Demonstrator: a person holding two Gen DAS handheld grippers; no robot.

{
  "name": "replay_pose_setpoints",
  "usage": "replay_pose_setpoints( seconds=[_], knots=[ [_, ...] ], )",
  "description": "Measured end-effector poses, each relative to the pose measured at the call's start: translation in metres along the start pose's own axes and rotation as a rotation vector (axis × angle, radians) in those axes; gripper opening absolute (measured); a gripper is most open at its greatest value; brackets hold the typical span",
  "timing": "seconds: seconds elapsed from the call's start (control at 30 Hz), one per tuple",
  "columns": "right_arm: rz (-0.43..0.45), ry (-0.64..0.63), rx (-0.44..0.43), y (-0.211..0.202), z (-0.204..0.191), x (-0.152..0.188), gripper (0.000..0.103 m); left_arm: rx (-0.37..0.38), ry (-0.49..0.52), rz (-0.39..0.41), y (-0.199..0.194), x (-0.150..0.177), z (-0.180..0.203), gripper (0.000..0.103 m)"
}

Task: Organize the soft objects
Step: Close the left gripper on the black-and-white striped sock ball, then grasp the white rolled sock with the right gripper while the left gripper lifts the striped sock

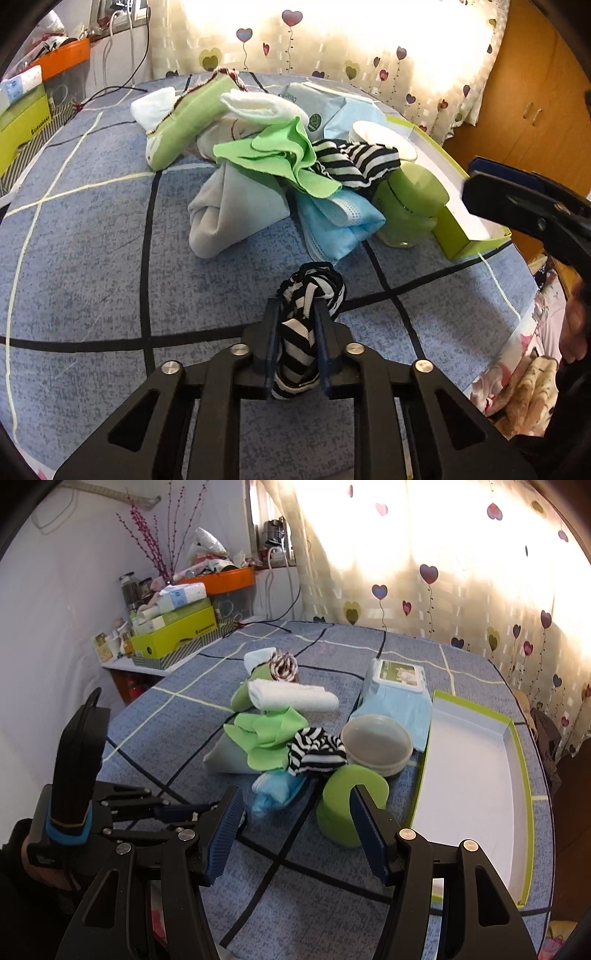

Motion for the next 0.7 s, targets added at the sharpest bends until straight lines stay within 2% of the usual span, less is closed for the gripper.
replay_pose_setpoints(
  seconds=[0.4,0.7],
  knots=[
    [0.01,-0.065,-0.012,0.045,-0.019,-0.032,0.06,-0.013,-0.067,0.108,-0.028,-0.028,-0.026,0.017],
    [-0.043,-0.133,0.0,0.101,-0.03,-0.04,0.06,-0.044,-0.12,0.144,-0.033,-0.039,-0.055,0.017]
  ],
)
Point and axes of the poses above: each gripper's, at about its wrist camera, not at the fingertips, and y roughly the way its jaws point, z to its right, x to its underside, the point moved 6 cm from there along y, roughly the way its jaws point, and after that the axes turned 15 degrees about z, right-handed, at the moved point
